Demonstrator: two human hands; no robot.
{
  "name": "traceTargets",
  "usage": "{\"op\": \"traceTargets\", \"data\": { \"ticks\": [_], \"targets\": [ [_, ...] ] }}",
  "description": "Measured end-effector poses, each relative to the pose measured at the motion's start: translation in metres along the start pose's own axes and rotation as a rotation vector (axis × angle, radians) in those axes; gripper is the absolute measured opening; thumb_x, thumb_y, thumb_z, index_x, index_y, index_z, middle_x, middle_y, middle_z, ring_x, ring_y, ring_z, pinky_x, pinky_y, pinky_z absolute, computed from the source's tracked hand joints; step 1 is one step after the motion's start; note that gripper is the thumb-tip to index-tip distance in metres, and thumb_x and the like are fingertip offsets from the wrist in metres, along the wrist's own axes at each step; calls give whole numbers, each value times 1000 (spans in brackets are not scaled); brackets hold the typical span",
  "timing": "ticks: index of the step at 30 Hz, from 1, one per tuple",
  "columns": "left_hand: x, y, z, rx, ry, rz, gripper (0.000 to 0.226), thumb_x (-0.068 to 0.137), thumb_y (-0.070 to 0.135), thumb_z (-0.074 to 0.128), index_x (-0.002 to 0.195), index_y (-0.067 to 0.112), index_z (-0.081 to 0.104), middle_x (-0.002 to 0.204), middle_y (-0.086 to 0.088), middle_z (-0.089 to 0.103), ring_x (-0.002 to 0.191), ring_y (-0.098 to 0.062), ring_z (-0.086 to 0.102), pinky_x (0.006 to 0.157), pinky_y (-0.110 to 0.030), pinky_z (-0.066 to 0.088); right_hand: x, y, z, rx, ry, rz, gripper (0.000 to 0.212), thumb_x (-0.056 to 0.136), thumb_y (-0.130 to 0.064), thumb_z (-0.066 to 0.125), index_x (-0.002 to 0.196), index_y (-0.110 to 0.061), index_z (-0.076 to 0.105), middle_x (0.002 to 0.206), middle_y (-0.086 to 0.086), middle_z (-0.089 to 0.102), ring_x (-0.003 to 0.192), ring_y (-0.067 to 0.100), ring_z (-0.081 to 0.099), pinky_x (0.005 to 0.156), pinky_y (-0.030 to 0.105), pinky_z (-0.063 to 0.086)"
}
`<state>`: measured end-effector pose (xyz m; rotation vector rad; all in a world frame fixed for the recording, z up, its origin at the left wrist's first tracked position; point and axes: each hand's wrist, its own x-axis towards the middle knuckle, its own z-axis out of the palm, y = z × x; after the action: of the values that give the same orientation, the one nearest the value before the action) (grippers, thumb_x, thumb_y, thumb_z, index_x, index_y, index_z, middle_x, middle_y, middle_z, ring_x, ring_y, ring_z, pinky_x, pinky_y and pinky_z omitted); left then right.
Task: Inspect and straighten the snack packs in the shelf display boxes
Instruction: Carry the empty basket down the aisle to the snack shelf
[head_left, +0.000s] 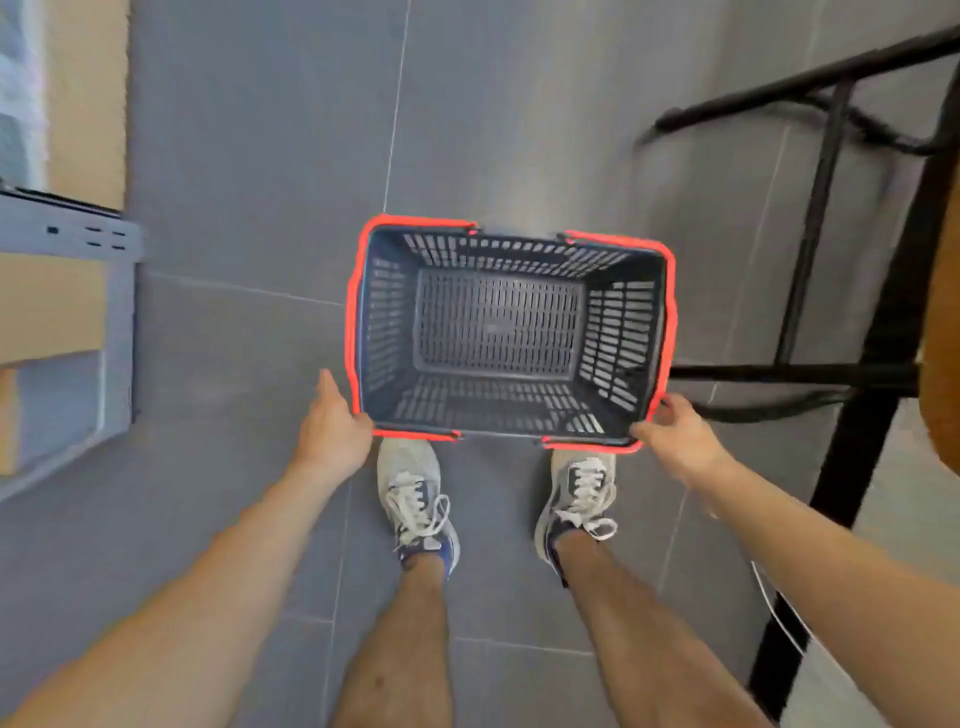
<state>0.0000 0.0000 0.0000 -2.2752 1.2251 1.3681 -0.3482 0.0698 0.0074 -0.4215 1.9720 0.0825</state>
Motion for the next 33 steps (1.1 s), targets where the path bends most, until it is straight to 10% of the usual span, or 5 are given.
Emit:
{"op": "traceTargets", "data": {
  "ticks": [14,24,28,33],
  "targets": [
    [-51,42,-79,-187,146,-15,30,79,-13,53,80,17,52,85,-14,64,78,-23,57,70,-37,44,-49,-32,-50,356,92,-126,36,87,12,51,115,-5,63,110,11,71,102,29,68,95,51,53],
    [-226,196,-276,-451,353,221,41,86,-19,36,107,10,56,101,-8,63,79,-8,59,71,-15,48,-256,-180,-224,608,105,-409,25,95,-1,57,94,-23,71,91,-14,75,89,8,71,80,26,58],
    [-256,251,-336,-518,336,314,41,84,-20,37,108,3,61,111,-11,66,103,-25,63,99,-44,49,-307,-238,-270,680,166,-466,21,96,-5,58,106,-22,66,93,-8,73,81,2,71,77,23,59],
    [-253,311,-415,-558,298,354,41,92,-12,40,113,14,63,116,-5,67,106,-18,63,97,-43,51,-344,-306,-312,689,233,-514,18,97,-12,59,109,-23,67,81,-20,73,78,-12,67,61,9,54]
  ]
}}
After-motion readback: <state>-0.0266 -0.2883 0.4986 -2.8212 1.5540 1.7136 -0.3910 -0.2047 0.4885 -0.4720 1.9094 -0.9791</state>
